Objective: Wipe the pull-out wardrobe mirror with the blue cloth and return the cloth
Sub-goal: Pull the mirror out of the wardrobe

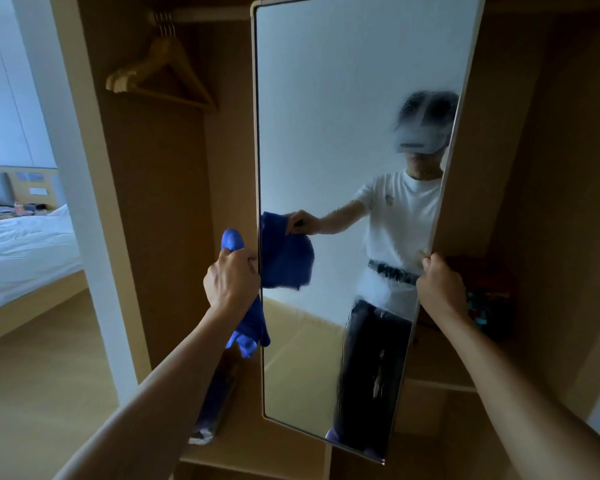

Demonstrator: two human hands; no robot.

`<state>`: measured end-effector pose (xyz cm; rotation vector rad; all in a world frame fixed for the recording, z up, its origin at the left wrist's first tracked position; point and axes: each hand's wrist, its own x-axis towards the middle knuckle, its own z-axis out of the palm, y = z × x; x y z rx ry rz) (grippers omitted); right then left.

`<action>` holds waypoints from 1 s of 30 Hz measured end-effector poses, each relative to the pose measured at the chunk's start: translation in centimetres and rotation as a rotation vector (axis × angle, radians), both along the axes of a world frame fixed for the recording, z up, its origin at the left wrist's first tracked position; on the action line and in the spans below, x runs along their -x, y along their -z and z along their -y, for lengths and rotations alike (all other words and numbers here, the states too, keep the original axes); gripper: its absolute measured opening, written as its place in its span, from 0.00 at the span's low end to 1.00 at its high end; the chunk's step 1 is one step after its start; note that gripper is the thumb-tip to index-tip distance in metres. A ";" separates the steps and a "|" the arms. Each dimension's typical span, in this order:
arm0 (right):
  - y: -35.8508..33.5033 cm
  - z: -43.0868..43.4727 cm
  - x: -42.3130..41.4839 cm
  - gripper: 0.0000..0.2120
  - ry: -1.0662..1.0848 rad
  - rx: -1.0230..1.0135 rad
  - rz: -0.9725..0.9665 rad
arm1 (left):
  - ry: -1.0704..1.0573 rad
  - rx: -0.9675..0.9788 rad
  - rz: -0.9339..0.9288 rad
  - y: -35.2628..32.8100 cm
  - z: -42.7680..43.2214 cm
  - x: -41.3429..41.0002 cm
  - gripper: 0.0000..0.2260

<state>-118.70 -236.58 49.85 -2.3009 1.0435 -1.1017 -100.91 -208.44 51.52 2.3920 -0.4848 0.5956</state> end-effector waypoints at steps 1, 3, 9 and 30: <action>0.0 0.1 0.0 0.10 -0.002 0.004 -0.002 | -0.003 -0.006 0.000 -0.2 0.0 -0.4 0.14; -0.1 0.1 0.0 0.11 -0.010 -0.005 -0.002 | -0.001 -0.014 -0.003 -0.5 -0.1 -1.3 0.15; -0.4 0.9 -0.8 0.13 0.017 -0.083 -0.031 | 0.027 0.013 -0.005 -0.8 0.4 -4.1 0.14; -0.6 1.1 -1.9 0.15 0.118 -0.077 -0.021 | 0.143 0.067 0.004 1.2 3.0 -9.0 0.15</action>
